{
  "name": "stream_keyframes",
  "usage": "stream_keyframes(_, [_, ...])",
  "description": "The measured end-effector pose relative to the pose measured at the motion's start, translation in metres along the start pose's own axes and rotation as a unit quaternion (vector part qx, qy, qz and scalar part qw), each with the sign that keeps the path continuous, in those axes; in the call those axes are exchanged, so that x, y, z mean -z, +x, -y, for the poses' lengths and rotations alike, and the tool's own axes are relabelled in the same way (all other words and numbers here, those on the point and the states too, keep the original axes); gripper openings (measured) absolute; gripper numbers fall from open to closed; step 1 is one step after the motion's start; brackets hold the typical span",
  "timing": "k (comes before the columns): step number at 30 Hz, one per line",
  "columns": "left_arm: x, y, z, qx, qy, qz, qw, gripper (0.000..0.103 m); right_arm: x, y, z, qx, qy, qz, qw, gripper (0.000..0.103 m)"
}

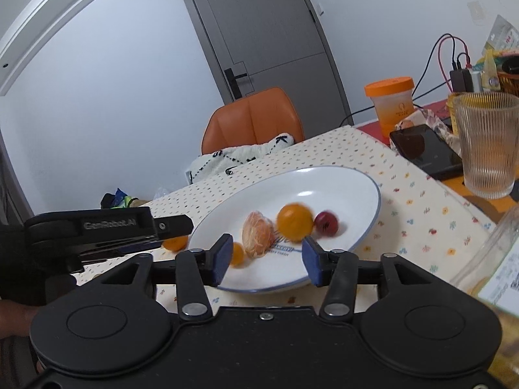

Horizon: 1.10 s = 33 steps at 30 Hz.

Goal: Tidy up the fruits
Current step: 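Carry the orange to the plate with the right gripper while the left gripper carries the mandarin there, then release both fruits on the plate and move both grippers back to the fruits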

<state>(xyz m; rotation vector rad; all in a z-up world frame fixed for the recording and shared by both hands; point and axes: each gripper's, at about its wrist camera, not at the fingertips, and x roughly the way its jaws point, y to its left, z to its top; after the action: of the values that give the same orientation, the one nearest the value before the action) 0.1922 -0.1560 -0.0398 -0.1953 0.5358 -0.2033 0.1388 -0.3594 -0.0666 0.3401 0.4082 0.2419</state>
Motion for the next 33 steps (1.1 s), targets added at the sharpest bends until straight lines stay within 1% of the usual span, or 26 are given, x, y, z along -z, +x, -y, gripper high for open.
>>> stream_keyframes(2, [0.001,-0.004,-0.003,-0.009,0.0,-0.002,1.0,0.058,0.001,-0.004,-0.002,0.0,0.003,-0.001,1.0,0.055])
stream_keyframes(3, [0.001,-0.006,-0.004,-0.011,0.002,-0.005,0.9999,0.059,0.001,-0.006,-0.004,-0.001,0.002,0.0,1.0,0.058])
stream_keyframes(4, [0.002,-0.009,-0.006,-0.012,0.003,-0.005,0.9999,0.064,0.001,-0.008,-0.005,-0.002,0.003,0.001,1.0,0.06])
stream_keyframes(5, [0.002,-0.012,-0.008,-0.013,0.004,-0.003,0.9999,0.069,0.001,-0.01,-0.006,-0.002,0.002,0.002,1.0,0.065])
stream_keyframes(6, [0.002,-0.015,-0.01,-0.017,0.003,0.0,0.9998,0.072,0.002,-0.011,-0.007,-0.001,0.001,0.002,1.0,0.067])
stream_keyframes(8, [0.003,-0.022,-0.014,-0.025,-0.001,0.008,0.9997,0.079,0.004,-0.013,-0.01,0.0,-0.001,0.0,1.0,0.067])
stream_keyframes(11, [0.003,-0.032,-0.022,-0.033,-0.005,0.016,0.9993,0.082,0.004,-0.016,-0.016,-0.003,-0.003,0.0,1.0,0.068])
stream_keyframes(13, [0.003,-0.04,-0.026,-0.044,-0.005,0.021,0.9988,0.083,0.004,-0.017,-0.021,-0.006,-0.006,0.001,1.0,0.072])
stream_keyframes(14, [0.003,-0.044,-0.029,-0.05,-0.006,0.024,0.9984,0.086,0.004,-0.018,-0.024,-0.008,-0.007,0.001,1.0,0.076])
stream_keyframes(20, [0.0,-0.07,-0.047,-0.071,-0.004,0.039,0.9967,0.095,0.002,-0.019,-0.042,-0.022,-0.015,0.006,1.0,0.086])
stream_keyframes(23, [-0.001,-0.08,-0.057,-0.082,-0.006,0.047,0.9955,0.097,0.003,-0.02,-0.052,-0.03,-0.02,0.008,0.999,0.089])
stream_keyframes(25, [-0.001,-0.086,-0.066,-0.086,-0.012,0.049,0.995,0.097,0.003,-0.02,-0.058,-0.032,-0.025,0.006,0.999,0.093])
stream_keyframes(33, [0.0,-0.104,-0.09,-0.093,-0.028,0.056,0.9937,0.097,0.008,-0.025,-0.075,-0.034,-0.037,-0.001,0.999,0.094])
